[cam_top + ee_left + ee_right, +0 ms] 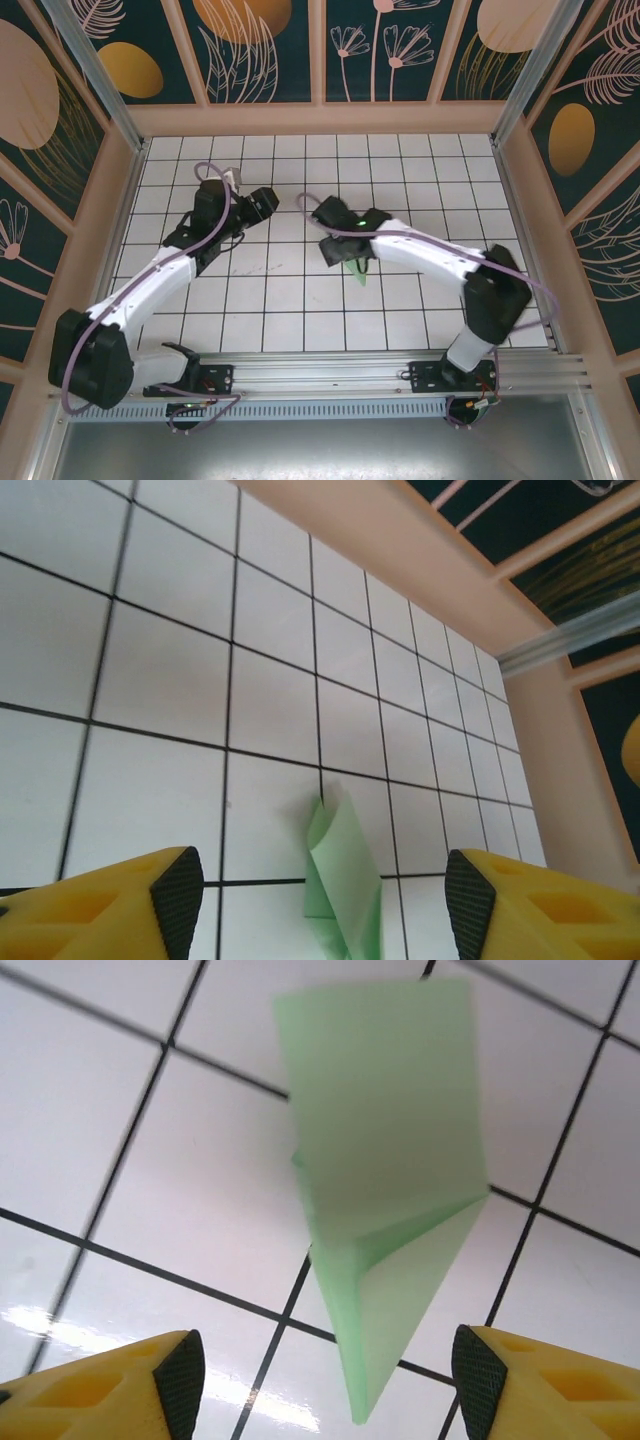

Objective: Fold a paper plane with a square sheet of paper (fold left side to right side)
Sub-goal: Turn over the paper at the center of the table, then pick up the paper from the center of the table.

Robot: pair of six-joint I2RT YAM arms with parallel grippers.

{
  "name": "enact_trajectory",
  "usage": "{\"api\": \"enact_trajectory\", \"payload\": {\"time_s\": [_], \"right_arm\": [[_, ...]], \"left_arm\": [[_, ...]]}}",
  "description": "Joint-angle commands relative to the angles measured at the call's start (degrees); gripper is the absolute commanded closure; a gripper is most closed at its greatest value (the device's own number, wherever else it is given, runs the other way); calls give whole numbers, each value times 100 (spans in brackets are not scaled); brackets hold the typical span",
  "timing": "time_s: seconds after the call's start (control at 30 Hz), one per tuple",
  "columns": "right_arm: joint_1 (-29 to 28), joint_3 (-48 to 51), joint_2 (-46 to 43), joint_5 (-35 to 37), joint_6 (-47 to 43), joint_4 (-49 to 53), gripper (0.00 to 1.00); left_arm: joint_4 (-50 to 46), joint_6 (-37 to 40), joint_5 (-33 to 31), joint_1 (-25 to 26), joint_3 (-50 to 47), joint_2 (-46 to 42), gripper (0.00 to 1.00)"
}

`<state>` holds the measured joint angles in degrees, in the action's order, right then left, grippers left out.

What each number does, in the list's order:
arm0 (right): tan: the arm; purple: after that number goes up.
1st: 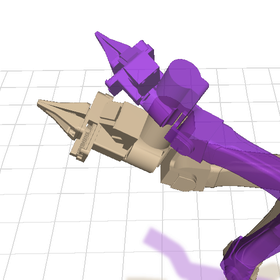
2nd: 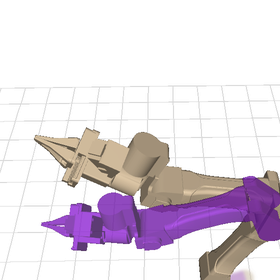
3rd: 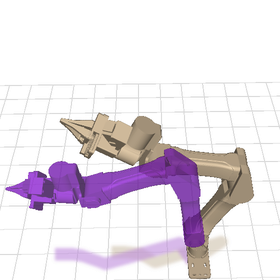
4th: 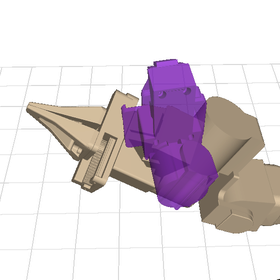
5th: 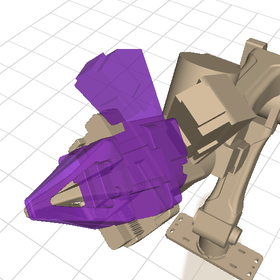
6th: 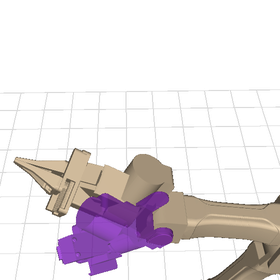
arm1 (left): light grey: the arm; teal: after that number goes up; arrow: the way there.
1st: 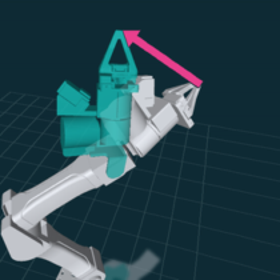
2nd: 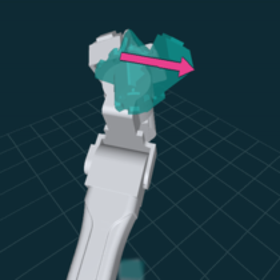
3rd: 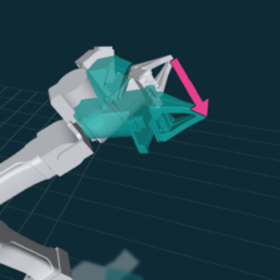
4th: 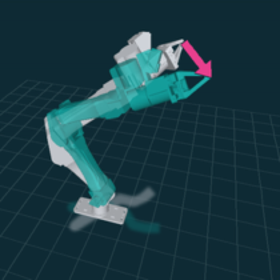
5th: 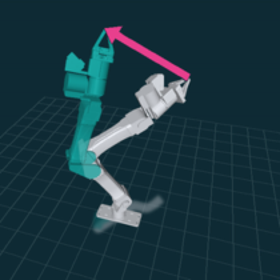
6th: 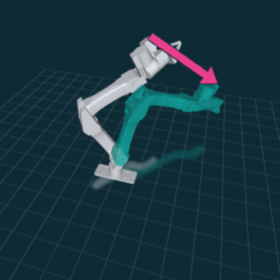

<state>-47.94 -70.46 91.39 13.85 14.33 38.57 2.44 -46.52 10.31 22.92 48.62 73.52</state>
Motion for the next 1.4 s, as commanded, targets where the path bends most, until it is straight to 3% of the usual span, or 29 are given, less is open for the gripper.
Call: {"api": "enact_trajectory", "payload": {"time_s": [0.0,0.2,0.4,0.53,0.7,0.83,1.0,1.13,1.27,1.37], "right_arm": [[567,526,-802,-858,141,-888,28],[1851,1512,-2087,-2114,359,-2382,17],[2995,2466,-2670,-3492,969,-3645,6],[3546,2975,-2775,-4258,1339,-4196,1],[3844,3247,-2811,-4608,1459,-4445,1],[3872,3293,-2755,-4675,1421,-4481,1],[3873,3161,-2409,-5036,1271,-4442,1],[3867,2878,-1921,-5473,923,-4299,7],[3866,2745,-1475,-5827,647,-4488,9],[3864,2573,-957,-6319,368,-4611,18]], "left_arm": [[778,-316,822,10,-129,467,34],[1384,-435,1491,318,56,1612,33],[1845,-676,1728,693,526,2777,33],[1990,-787,1804,800,759,3325,34],[2281,-873,1967,876,1091,3893,37],[2584,-903,2105,876,1210,4181,49],[2171,-412,1871,872,1283,4091,80],[1964,49,1815,775,1082,3776,98],[1990,660,2242,654,819,3409,100],[1994,1184,2821,565,745,3187,100]]}}
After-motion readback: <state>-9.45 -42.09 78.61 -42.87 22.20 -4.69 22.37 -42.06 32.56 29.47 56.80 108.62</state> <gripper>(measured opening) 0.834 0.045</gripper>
